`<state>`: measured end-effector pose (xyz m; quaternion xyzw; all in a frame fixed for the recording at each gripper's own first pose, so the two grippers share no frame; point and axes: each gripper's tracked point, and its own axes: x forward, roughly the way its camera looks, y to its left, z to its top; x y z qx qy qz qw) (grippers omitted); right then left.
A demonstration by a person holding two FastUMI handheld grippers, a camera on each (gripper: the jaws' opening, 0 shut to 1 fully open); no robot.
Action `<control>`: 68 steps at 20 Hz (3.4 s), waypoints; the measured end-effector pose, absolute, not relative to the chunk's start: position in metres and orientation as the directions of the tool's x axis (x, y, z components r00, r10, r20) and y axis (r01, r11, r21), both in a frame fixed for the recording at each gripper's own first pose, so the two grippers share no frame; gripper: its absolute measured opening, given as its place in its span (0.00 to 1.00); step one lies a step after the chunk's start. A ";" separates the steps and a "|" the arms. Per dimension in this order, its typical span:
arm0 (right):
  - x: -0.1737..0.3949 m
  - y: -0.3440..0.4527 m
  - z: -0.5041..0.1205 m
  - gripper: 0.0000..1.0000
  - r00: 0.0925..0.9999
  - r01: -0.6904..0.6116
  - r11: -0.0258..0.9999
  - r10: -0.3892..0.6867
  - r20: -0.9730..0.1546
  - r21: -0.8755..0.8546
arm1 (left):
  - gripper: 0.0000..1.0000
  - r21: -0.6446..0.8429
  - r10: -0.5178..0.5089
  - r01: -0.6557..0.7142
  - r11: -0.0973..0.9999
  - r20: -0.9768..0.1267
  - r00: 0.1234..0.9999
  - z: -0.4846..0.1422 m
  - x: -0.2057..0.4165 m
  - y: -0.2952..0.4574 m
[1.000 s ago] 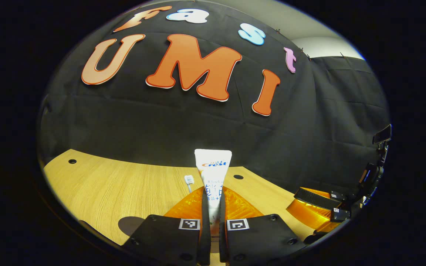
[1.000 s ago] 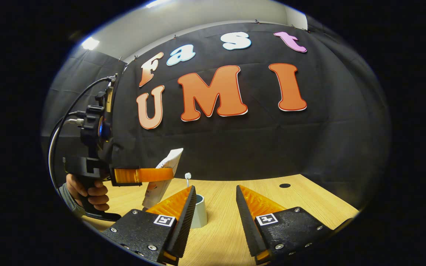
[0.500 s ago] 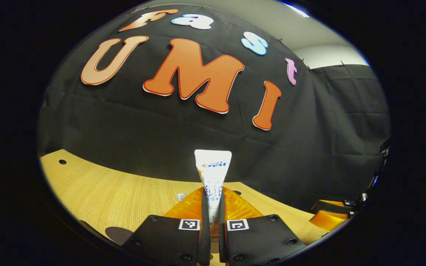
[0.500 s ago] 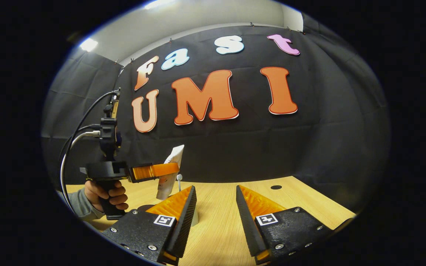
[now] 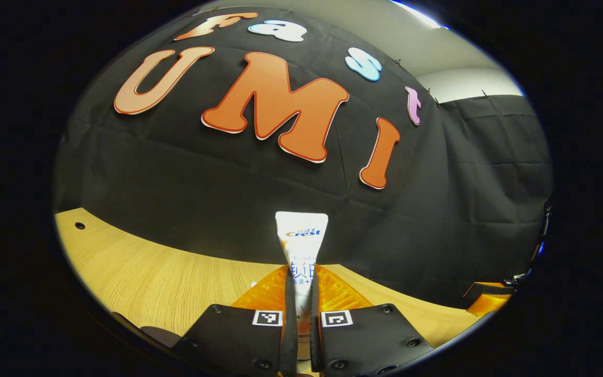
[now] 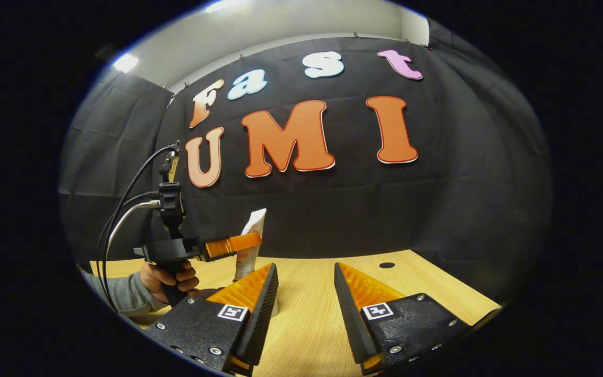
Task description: Put the toothbrush and toothpaste on the desktop into the cup, then pick up the cup and place it on the coaster on the desktop.
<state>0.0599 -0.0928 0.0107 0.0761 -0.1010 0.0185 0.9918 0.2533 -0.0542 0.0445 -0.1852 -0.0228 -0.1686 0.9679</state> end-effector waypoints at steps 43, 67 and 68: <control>0.107 0.029 -0.002 0.73 0.995 -0.094 0.990 0.096 -0.016 0.109 | 0.95 -0.041 -0.120 0.120 0.992 0.001 0.993 0.043 0.151 0.079; 0.168 0.051 -0.072 0.73 0.802 0.090 0.990 -0.009 -0.598 0.105 | 0.98 0.024 0.044 -0.043 0.999 -0.049 0.998 0.020 0.091 0.207; 0.169 0.049 -0.074 0.73 0.792 0.086 0.993 -0.018 -0.611 0.084 | 0.98 0.021 0.047 -0.046 0.999 -0.055 0.997 0.018 0.090 0.210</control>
